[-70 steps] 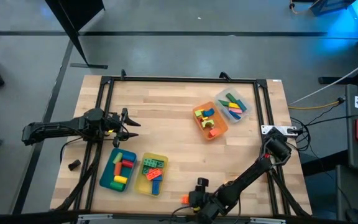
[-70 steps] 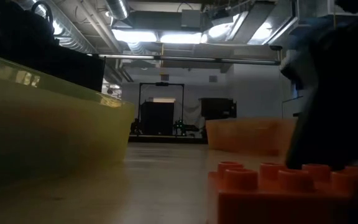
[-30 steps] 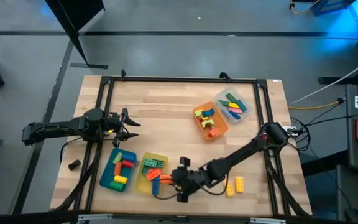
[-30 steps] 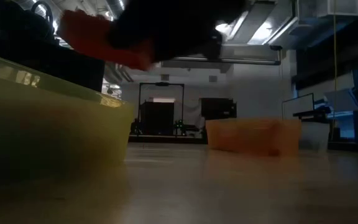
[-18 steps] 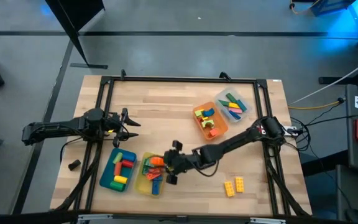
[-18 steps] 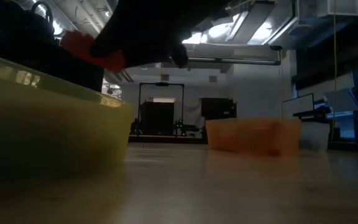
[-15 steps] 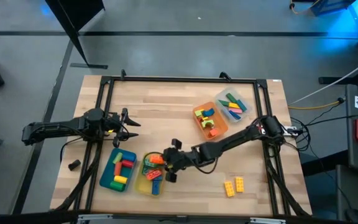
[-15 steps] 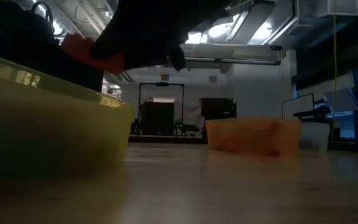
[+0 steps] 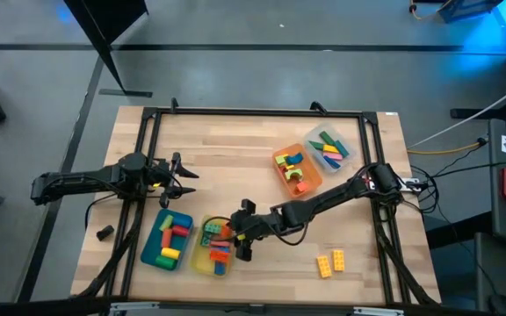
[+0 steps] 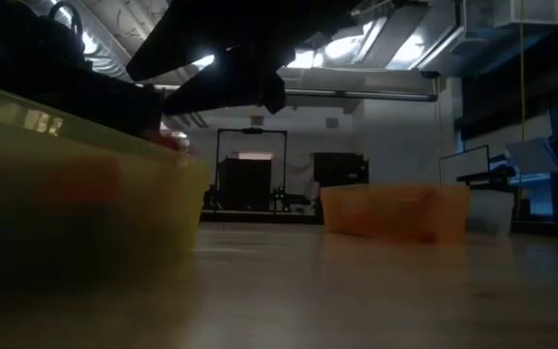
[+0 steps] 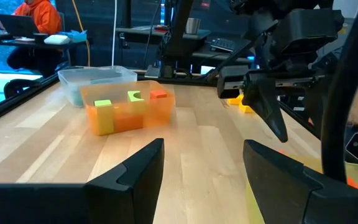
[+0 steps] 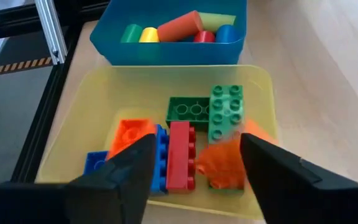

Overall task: Sort blocks by size
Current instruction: Put the orange rectangle game piece into the yellow bin, then put the yellow rectangle game piece into the yellow bin

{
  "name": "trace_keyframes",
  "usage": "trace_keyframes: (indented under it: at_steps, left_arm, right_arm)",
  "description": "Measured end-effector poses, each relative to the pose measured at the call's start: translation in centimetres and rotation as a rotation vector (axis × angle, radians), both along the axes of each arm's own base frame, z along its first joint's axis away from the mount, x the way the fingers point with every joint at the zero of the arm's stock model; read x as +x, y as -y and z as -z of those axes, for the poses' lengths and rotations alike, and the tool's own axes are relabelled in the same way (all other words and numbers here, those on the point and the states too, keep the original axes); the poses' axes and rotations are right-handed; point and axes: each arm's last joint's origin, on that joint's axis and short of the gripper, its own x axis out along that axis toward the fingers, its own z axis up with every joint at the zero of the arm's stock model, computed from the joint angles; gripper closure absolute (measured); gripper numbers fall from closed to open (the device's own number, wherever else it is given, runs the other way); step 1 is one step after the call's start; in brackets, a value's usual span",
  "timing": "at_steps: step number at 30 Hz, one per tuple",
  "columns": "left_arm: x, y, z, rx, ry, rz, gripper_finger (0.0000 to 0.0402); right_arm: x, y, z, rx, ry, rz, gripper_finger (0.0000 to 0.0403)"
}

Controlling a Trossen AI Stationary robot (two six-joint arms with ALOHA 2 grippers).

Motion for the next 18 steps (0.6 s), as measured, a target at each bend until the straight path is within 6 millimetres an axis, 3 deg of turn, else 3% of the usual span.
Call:
trace_keyframes:
  at_steps: [8, 18]
  left_arm:
    - [0.0, 0.0, 0.0, 0.0, 0.0, 0.0, 0.0196]
    - [0.0, 0.0, 0.0, 0.0, 0.0, 0.0, 0.0196]
  right_arm:
    - [-1.3, -0.7, -0.5, 0.064, -0.116, -0.143, 0.0136]
    - [-8.7, -4.7, -1.5, 0.296, -0.685, -0.151, 0.0135]
